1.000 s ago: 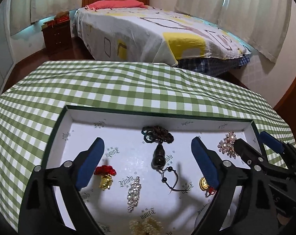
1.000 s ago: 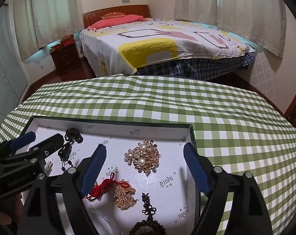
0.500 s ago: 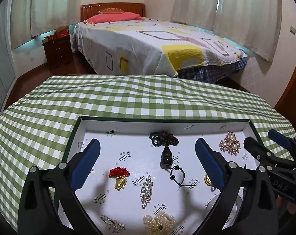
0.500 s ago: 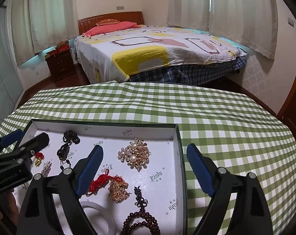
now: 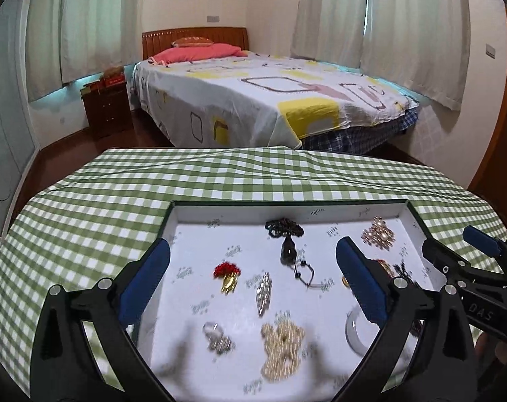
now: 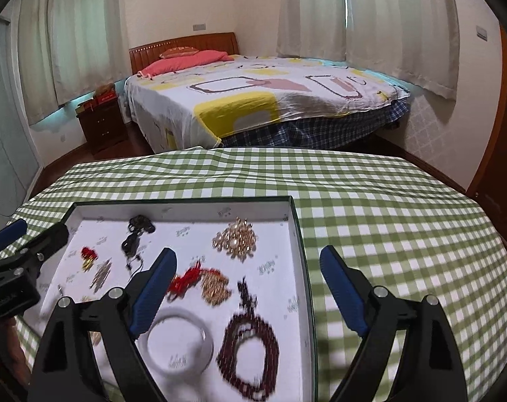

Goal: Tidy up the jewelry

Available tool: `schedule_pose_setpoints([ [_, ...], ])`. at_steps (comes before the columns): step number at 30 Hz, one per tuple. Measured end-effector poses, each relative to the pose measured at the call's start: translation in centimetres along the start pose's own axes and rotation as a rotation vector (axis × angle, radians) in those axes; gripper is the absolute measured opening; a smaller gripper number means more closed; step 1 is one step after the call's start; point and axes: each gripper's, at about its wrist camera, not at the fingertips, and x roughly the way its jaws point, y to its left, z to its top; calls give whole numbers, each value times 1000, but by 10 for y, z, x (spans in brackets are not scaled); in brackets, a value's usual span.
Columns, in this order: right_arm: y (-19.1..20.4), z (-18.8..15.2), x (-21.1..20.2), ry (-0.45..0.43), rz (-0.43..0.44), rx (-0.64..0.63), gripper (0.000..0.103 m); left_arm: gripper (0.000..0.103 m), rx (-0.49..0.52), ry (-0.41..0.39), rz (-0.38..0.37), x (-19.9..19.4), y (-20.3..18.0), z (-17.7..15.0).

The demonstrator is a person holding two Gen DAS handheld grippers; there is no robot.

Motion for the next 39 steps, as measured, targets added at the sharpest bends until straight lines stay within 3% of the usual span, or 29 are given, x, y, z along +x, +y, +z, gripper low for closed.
schedule_pose_setpoints([
  [7,5,-19,-45,-30,-12,10,85,97,46,-24,13,-53,3,-21],
  [16,12,-37,-111,-89,-25,6,85,97,-22,-43,-15,-120,20,-37],
  [25,21,-52,-170,-152,-31,-9,85,97,-30,-97,-16,-185,27,-52],
  [39,28,-64,-239,-242,-23,-14,85,98,-76,-160,-39,-259,44,-66],
])
